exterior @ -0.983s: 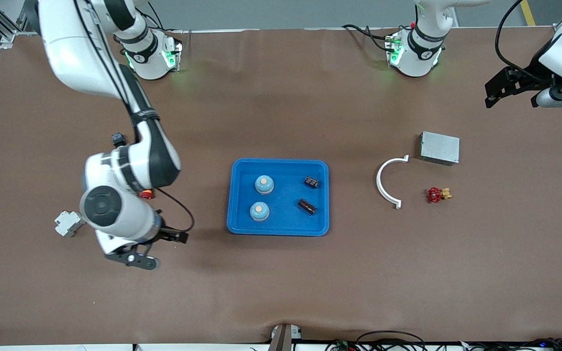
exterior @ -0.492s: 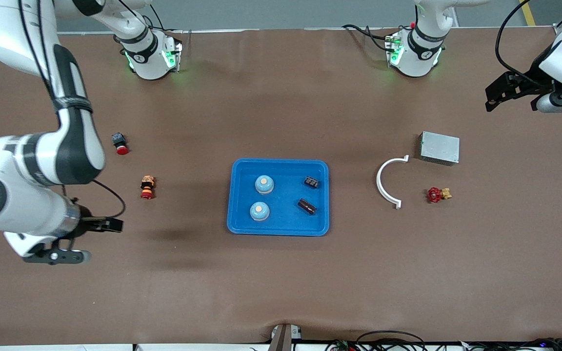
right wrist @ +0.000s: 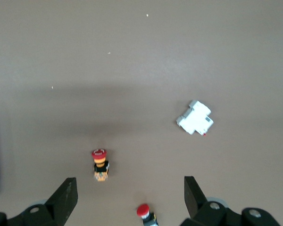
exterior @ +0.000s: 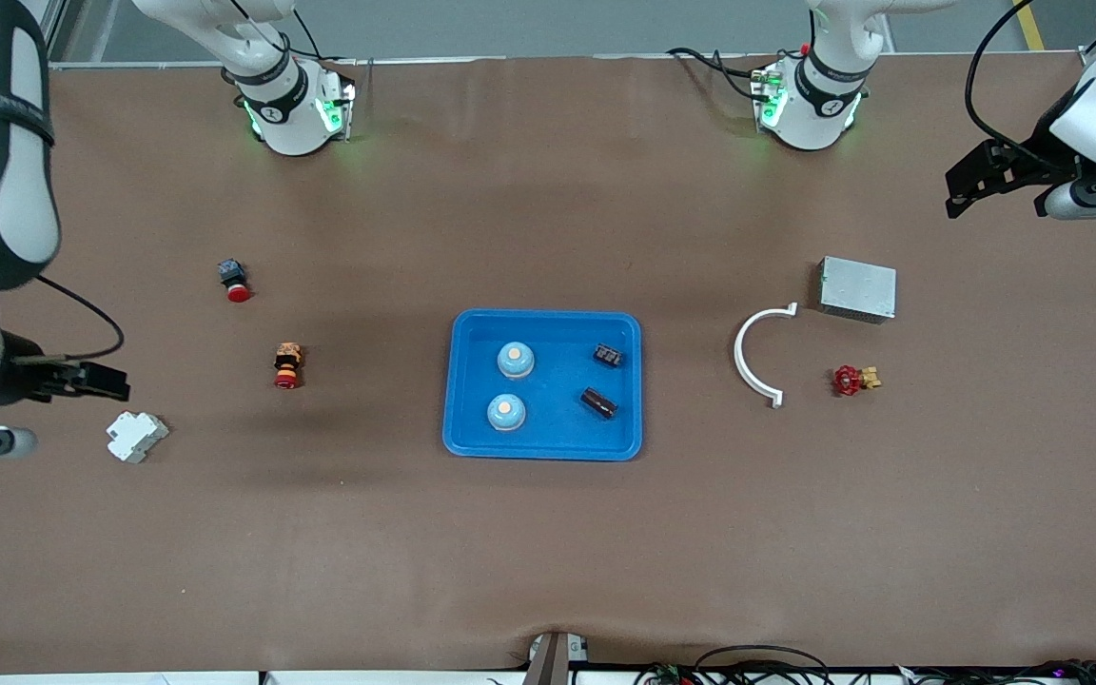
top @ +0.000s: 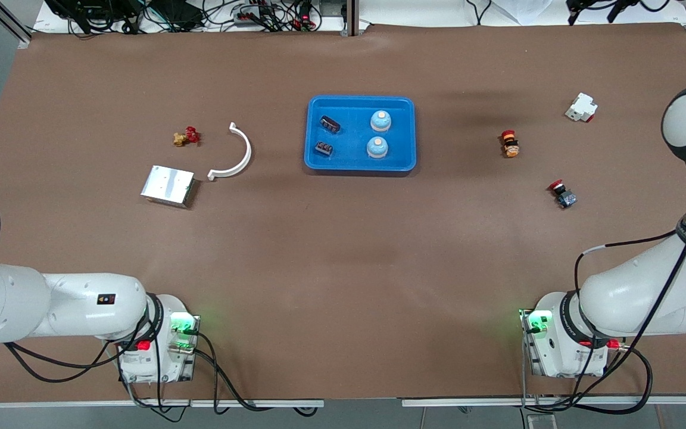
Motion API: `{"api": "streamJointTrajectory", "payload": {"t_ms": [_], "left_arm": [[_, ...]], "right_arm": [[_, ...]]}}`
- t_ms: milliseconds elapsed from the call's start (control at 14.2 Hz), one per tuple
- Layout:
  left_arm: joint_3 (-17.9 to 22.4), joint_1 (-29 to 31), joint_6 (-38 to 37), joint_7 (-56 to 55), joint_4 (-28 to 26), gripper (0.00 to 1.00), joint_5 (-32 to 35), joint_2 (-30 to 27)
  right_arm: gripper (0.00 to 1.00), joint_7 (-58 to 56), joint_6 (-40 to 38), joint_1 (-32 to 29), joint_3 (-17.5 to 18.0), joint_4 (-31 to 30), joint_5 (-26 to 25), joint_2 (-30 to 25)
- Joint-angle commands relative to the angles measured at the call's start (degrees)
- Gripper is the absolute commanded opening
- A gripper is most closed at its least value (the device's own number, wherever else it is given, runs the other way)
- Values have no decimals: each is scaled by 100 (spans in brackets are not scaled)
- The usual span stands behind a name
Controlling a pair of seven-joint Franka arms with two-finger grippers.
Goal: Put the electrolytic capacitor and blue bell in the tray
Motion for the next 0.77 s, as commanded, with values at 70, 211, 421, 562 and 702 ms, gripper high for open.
{"api": "streamJointTrajectory", "payload": {"t_ms": [70,211,421,562,702], "left_arm": [[-51,9,-8,-41,-28,100,-66,-71],[-60,9,-61,-41,-28,100,-66,-71],[-69,-43,-52,3,-2,100,-49,-45],[-77,-35,-43,55,-2,100,-49,-45],[-77,-8,-43,73,7,100,-57,-54]], "right_arm": [[100,-46,-241,-172,98,-508,34,-866],[100,-37,-461,-207,98,-491,34,-1077],[100,24,-708,-251,98,-482,51,-1359],[100,33,-831,-269,107,-438,51,-1430],[100,33,-1067,-312,107,-272,51,-1439]]}}
